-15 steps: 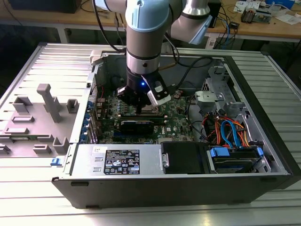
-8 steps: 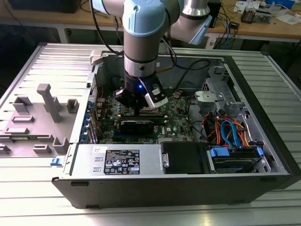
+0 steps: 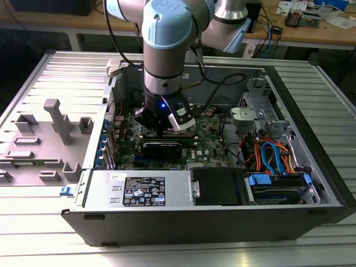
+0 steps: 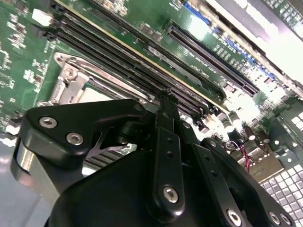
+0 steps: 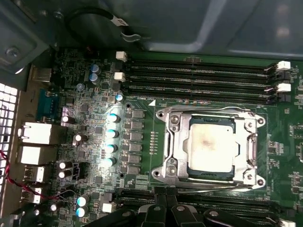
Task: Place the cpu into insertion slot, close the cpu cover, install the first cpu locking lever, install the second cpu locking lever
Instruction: 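Install the second cpu locking lever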
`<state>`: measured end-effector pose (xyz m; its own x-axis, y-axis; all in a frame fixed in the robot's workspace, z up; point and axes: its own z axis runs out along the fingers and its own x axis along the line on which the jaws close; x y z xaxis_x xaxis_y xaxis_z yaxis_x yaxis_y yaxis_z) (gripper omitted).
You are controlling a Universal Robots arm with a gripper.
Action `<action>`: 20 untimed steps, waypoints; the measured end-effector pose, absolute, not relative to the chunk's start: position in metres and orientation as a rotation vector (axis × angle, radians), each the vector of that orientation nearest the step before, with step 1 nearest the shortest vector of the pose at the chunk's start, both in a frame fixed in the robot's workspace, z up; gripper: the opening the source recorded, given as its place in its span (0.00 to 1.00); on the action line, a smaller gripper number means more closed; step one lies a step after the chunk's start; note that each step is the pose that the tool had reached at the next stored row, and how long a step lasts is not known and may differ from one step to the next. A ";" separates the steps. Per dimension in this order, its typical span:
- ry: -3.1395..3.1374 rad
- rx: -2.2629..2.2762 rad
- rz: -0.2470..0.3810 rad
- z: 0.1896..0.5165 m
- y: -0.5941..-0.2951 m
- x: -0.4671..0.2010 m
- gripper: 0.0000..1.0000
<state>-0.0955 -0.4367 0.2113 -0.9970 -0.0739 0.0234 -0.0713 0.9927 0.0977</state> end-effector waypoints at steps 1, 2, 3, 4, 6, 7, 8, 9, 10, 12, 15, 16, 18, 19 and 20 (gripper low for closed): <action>-3.109 0.113 -0.155 0.211 -0.437 -0.097 0.11; -3.109 0.113 -0.158 0.211 -0.437 -0.097 0.11; -3.108 0.113 -0.161 0.211 -0.437 -0.098 0.11; -3.108 0.114 -0.168 0.211 -0.436 -0.098 0.11; -3.108 0.114 -0.186 0.210 -0.436 -0.099 0.11; -3.108 0.113 -0.192 0.210 -0.436 -0.100 0.11; -3.107 0.114 -0.195 0.210 -0.436 -0.100 0.11; -3.107 0.114 -0.196 0.209 -0.436 -0.100 0.11; -3.107 0.114 -0.196 0.209 -0.436 -0.101 0.11; -3.107 0.114 -0.196 0.208 -0.436 -0.101 0.11; -3.107 0.114 -0.197 0.207 -0.436 -0.101 0.11; -3.107 0.114 -0.197 0.207 -0.435 -0.101 0.11; -3.107 0.114 -0.196 0.206 -0.435 -0.101 0.11; -3.107 0.114 -0.196 0.206 -0.435 -0.101 0.11; -3.107 0.114 -0.196 0.206 -0.435 -0.101 0.11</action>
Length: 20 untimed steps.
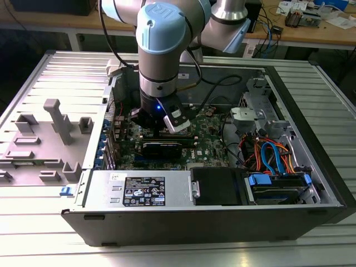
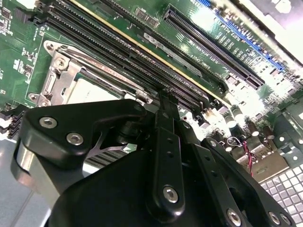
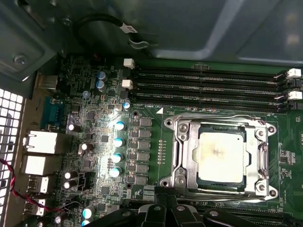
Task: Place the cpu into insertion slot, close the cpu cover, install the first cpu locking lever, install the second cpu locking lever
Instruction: 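Install the second cpu locking lever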
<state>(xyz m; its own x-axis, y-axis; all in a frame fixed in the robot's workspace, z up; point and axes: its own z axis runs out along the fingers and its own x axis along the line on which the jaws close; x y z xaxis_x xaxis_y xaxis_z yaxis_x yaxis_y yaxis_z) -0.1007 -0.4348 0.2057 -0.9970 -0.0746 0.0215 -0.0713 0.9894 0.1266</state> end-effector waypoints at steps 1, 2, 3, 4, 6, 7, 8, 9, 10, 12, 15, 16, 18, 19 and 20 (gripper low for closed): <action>-3.107 0.114 -0.198 0.205 -0.434 -0.101 0.11; -3.107 0.114 -0.199 0.205 -0.434 -0.101 0.11; -3.107 0.114 -0.201 0.205 -0.434 -0.101 0.11; -3.107 0.114 -0.203 0.204 -0.434 -0.101 0.11; -3.107 0.114 -0.211 0.204 -0.433 -0.101 0.11; -3.107 0.114 -0.218 0.203 -0.433 -0.101 0.11; -3.107 0.114 -0.221 0.203 -0.433 -0.101 0.11; -3.106 0.114 -0.223 0.203 -0.433 -0.101 0.11; -3.106 0.114 -0.224 0.202 -0.433 -0.101 0.11; -3.106 0.114 -0.223 0.202 -0.433 -0.101 0.11; -3.107 0.114 -0.209 0.202 -0.433 -0.101 0.11; -3.107 0.114 -0.208 0.202 -0.433 -0.101 0.11; -3.107 0.114 -0.210 0.202 -0.433 -0.101 0.11; -3.106 0.114 -0.210 0.202 -0.433 -0.101 0.11; -3.106 0.114 -0.212 0.202 -0.433 -0.101 0.11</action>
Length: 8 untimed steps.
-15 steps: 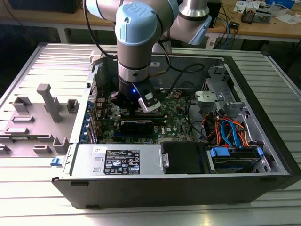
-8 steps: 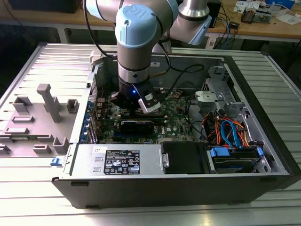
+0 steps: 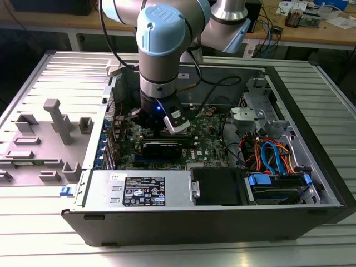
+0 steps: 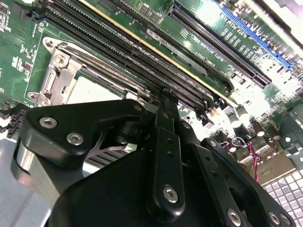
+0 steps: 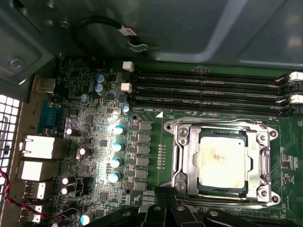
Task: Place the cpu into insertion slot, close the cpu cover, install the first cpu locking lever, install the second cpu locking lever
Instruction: 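Install the second cpu locking lever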
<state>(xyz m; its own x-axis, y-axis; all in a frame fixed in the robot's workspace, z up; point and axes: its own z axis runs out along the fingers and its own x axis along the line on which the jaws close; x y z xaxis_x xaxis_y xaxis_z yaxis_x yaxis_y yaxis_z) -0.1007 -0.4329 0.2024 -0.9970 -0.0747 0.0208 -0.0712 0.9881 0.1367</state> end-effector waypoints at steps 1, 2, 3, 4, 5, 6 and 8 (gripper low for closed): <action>-3.106 0.114 -0.214 0.202 -0.433 -0.101 0.11; -3.106 0.114 -0.216 0.202 -0.433 -0.101 0.11; -3.106 0.114 -0.217 0.202 -0.433 -0.101 0.11; -3.106 0.114 -0.220 0.202 -0.433 -0.101 0.11; -3.106 0.114 -0.221 0.202 -0.433 -0.101 0.11; -3.106 0.114 -0.224 0.202 -0.433 -0.101 0.11; -3.105 0.114 -0.233 0.202 -0.432 -0.102 0.11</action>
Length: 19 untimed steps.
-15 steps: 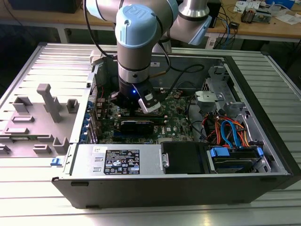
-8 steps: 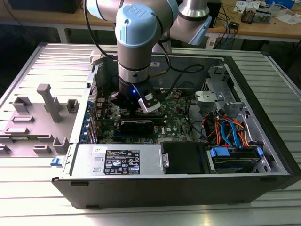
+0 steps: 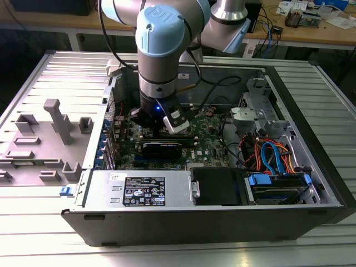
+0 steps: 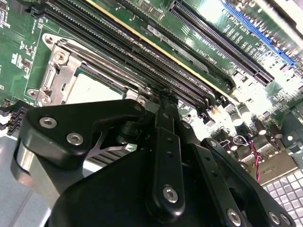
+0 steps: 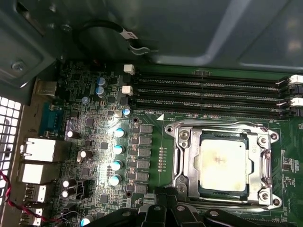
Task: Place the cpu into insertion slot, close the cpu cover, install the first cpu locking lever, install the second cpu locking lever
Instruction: 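Install the second cpu locking lever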
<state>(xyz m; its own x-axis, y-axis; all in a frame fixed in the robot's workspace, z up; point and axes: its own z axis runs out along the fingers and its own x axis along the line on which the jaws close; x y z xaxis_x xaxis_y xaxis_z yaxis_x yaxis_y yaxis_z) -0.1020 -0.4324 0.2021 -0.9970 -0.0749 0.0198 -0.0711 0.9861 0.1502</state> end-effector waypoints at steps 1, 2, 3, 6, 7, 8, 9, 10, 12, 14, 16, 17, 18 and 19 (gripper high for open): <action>-3.105 0.114 -0.236 0.202 -0.432 -0.102 0.11; -3.105 0.114 -0.239 0.202 -0.432 -0.102 0.11; -3.105 0.115 -0.243 0.202 -0.432 -0.103 0.11; -3.105 0.114 -0.244 0.201 -0.432 -0.103 0.11; -3.105 0.114 -0.244 0.201 -0.432 -0.103 0.11; -3.105 0.114 -0.244 0.201 -0.432 -0.103 0.11; -3.105 0.114 -0.244 0.201 -0.432 -0.103 0.11; -3.105 0.114 -0.244 0.201 -0.432 -0.103 0.11; -3.105 0.114 -0.241 0.201 -0.432 -0.103 0.11; -3.105 0.114 -0.237 0.207 -0.432 -0.103 0.11; -3.105 0.114 -0.237 0.213 -0.432 -0.103 0.11; -3.105 0.114 -0.238 0.213 -0.432 -0.103 0.11; -3.105 0.114 -0.238 0.213 -0.432 -0.103 0.11; -3.105 0.114 -0.238 0.213 -0.432 -0.103 0.11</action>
<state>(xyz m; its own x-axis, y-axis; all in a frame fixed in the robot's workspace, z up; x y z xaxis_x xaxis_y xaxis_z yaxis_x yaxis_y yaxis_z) -0.1025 -0.4318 0.2130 -0.9970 -0.0750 0.0202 -0.0711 0.9857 0.1528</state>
